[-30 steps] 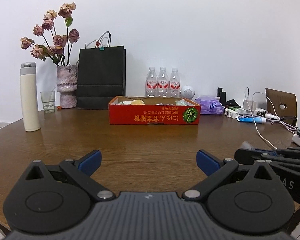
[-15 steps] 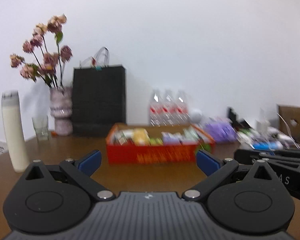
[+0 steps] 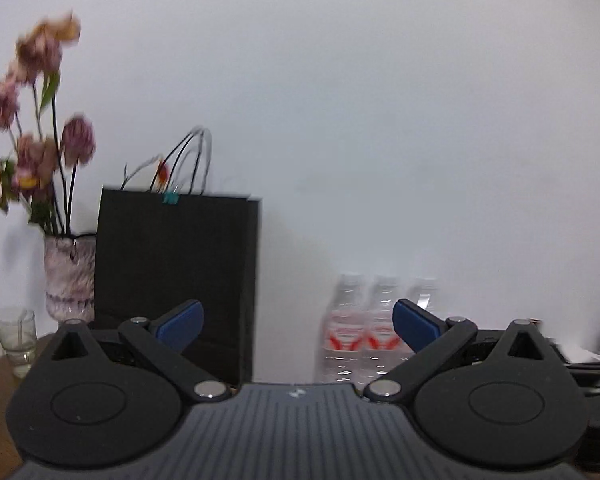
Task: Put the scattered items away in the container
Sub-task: 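Carry the clear plastic piece over the box with the right tool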
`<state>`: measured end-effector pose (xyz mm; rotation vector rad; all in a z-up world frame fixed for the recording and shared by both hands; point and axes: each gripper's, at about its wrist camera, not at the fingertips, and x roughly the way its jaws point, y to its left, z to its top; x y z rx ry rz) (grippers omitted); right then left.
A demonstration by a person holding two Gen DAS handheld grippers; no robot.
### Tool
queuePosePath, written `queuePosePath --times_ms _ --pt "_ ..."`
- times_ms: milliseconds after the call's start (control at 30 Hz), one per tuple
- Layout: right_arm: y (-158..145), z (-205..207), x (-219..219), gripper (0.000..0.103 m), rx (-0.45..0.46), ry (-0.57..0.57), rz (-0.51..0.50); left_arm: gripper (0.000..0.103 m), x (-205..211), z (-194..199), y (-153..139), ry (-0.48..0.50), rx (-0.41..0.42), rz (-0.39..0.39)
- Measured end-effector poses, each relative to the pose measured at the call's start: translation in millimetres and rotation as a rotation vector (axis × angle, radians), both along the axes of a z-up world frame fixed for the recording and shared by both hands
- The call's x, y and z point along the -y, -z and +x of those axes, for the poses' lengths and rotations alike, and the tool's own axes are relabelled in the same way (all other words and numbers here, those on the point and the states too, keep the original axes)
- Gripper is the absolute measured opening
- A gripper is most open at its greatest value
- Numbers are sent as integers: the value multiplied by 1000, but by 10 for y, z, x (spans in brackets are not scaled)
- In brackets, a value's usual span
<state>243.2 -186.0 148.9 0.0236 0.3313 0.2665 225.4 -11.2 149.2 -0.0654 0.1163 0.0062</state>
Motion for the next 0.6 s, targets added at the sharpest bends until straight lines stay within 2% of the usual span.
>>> queuePosePath --times_ms 133,233,300,400,467,500,600 --pt "78 540 68 5 -132 -6 61 103 -69 472 253 -6 -146 37" --pt "166 869 101 5 -267 1 91 103 -144 691 323 14 -288 8" --pt "188 1074 61 5 -369 2 51 103 -175 899 332 36 -452 -6" --pt "168 1302 -3 5 -488 -6 -15 103 -192 1202 317 -12 -694 12" --pt "170 1485 -28 5 -594 -9 -41 103 -198 1405 332 -1 -857 15" --pt "191 1571 -27 5 -650 -13 -39 103 -202 1471 337 15 -897 9" --pt "301 1758 -44 5 -759 -13 -60 103 -180 1602 359 28 -931 35"
